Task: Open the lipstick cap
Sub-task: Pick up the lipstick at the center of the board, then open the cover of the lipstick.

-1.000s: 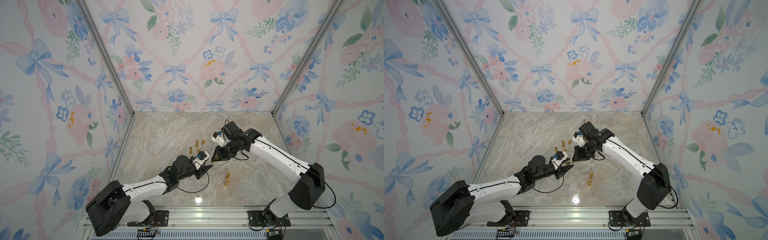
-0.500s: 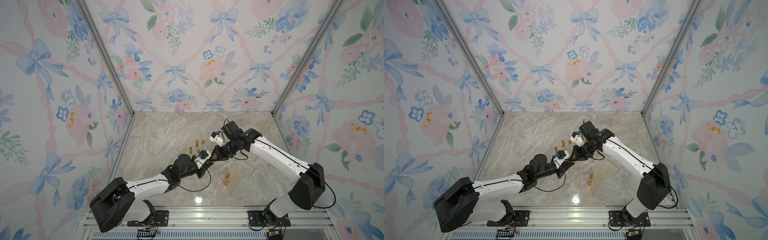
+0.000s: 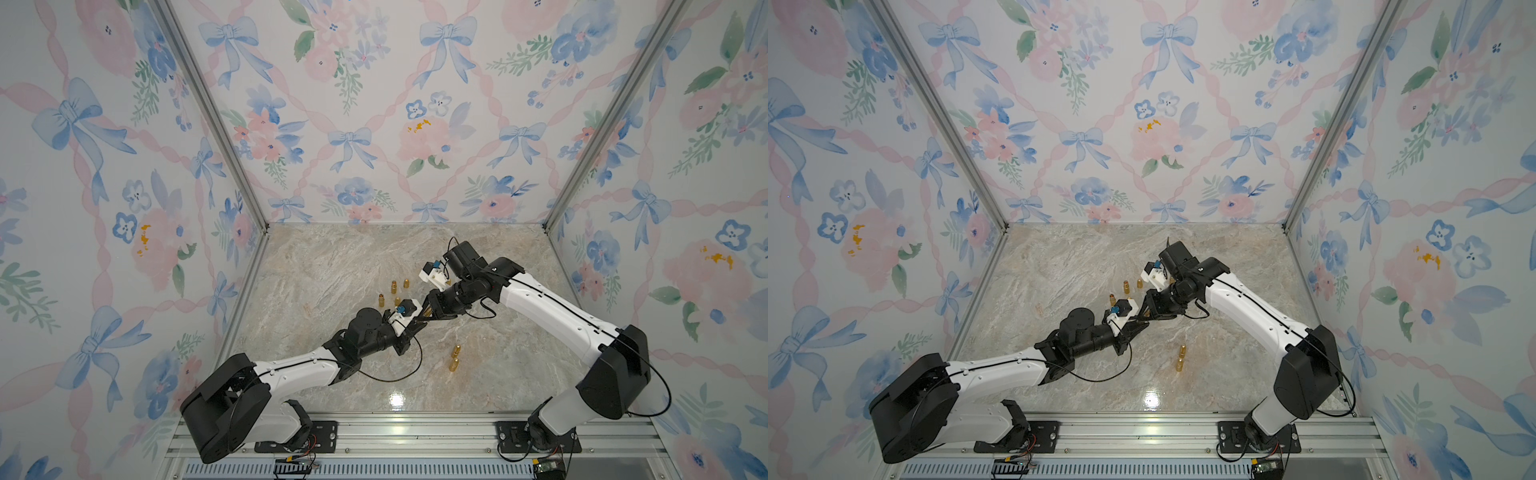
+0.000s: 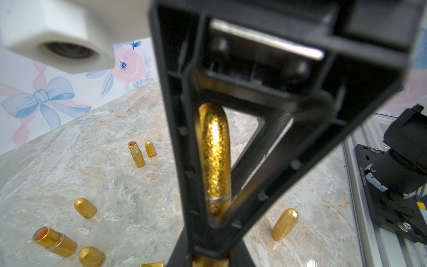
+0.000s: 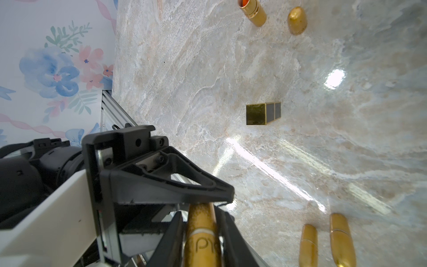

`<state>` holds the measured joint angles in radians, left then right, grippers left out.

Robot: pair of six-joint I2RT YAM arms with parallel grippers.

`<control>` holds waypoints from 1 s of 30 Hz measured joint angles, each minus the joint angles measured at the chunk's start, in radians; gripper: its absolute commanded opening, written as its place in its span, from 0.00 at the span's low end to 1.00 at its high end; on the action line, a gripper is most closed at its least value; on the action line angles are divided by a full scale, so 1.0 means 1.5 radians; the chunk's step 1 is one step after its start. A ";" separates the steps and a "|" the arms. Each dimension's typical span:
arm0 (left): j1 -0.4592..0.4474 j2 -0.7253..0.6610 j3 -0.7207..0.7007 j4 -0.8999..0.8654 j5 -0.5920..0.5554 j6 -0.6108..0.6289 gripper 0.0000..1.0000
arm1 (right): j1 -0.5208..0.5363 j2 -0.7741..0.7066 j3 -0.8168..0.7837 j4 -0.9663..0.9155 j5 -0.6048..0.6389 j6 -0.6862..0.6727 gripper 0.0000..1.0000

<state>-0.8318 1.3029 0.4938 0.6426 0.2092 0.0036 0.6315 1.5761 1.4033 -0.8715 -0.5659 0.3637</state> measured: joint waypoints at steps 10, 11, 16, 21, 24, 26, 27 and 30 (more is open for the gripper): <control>0.000 0.000 -0.009 0.000 -0.025 -0.010 0.00 | -0.002 -0.047 -0.001 0.020 0.042 0.002 0.43; 0.000 0.000 -0.009 0.000 -0.026 -0.010 0.00 | -0.002 -0.046 -0.001 0.021 0.044 0.002 0.43; 0.000 -0.001 -0.009 0.000 -0.027 -0.010 0.00 | -0.002 -0.046 -0.004 0.024 0.055 0.001 0.36; 0.000 -0.002 -0.009 0.000 -0.027 -0.010 0.00 | -0.002 -0.045 -0.004 0.030 0.060 0.001 0.30; 0.000 -0.002 -0.009 0.000 -0.027 -0.010 0.00 | -0.002 -0.040 -0.005 0.034 0.062 0.001 0.27; 0.000 -0.002 -0.009 0.000 -0.027 -0.010 0.00 | -0.002 -0.036 -0.008 0.037 0.064 0.001 0.24; 0.000 -0.002 -0.009 -0.003 -0.028 -0.010 0.00 | -0.002 -0.034 -0.010 0.039 0.063 0.001 0.23; 0.000 -0.002 -0.009 -0.008 -0.031 -0.010 0.00 | -0.002 -0.031 -0.011 0.043 0.058 0.001 0.21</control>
<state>-0.8318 1.2999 0.4805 0.6308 0.1631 -0.0116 0.6289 1.5295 1.3861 -0.8070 -0.4782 0.3653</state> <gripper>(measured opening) 0.197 0.223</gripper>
